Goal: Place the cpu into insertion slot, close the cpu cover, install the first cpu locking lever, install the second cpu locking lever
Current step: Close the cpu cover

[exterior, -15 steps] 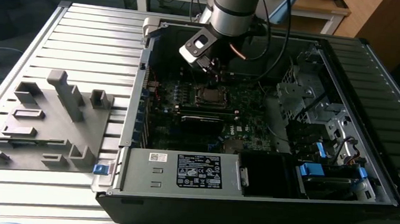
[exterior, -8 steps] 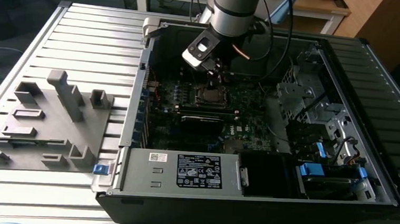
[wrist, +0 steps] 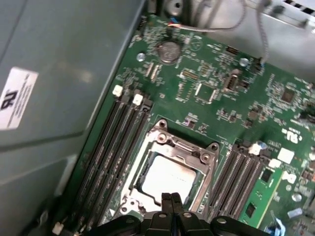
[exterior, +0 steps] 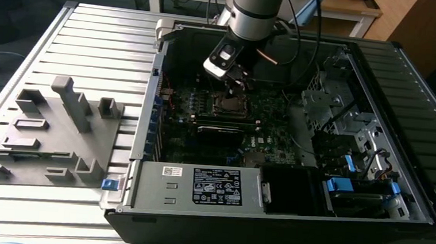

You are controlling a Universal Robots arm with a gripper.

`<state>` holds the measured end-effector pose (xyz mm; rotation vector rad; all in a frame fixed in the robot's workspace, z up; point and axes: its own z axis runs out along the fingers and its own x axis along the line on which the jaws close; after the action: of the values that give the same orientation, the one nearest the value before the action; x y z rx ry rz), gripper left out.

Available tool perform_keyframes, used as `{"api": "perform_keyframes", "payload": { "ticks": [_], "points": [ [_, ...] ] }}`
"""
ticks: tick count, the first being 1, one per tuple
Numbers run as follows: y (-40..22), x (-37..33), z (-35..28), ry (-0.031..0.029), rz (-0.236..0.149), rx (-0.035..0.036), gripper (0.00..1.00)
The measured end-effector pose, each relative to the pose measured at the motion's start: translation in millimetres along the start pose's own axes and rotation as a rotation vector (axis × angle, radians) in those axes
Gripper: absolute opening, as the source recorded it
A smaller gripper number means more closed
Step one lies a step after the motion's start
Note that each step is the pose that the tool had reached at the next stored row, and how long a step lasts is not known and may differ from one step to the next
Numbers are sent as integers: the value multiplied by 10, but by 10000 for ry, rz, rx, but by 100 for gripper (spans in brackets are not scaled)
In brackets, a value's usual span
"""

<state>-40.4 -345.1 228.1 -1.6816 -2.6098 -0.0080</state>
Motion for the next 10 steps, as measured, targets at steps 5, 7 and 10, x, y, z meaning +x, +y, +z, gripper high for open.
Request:
{"api": "perform_keyframes", "payload": {
  "ticks": [5,7,10],
  "points": [
    [0,0,2,-8,-456,16,11],
    [0,0,2,-8,-478,16,11],
    [0,0,2,-8,-495,17,11]
  ]
}}
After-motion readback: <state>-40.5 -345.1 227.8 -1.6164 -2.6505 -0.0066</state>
